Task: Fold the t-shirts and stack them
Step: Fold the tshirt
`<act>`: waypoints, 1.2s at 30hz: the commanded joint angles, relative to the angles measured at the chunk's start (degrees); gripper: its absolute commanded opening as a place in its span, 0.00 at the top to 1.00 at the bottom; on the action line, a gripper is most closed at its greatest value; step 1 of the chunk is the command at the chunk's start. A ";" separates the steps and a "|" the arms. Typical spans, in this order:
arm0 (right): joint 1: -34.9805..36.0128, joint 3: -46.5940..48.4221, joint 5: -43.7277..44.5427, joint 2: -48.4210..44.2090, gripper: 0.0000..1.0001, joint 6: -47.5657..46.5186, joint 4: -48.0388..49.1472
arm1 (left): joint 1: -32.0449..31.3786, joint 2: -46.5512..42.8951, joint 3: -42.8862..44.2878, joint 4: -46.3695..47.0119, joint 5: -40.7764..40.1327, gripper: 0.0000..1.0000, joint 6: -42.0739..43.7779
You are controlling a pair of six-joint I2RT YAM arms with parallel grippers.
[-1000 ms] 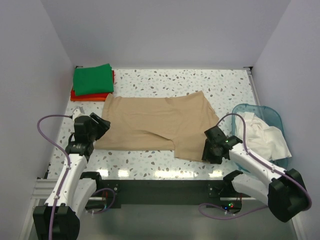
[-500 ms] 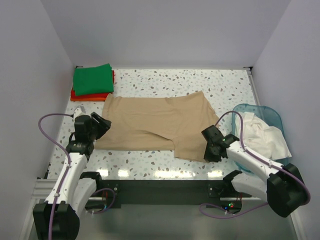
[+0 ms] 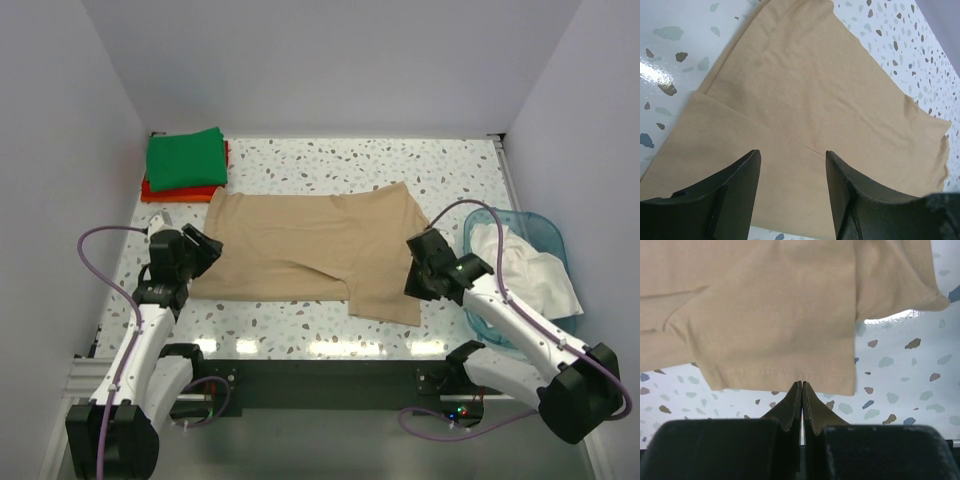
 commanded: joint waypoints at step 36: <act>-0.40 -10.56 2.43 3.61 0.58 9.32 5.89 | -0.14 1.64 -1.25 3.49 0.96 0.38 2.56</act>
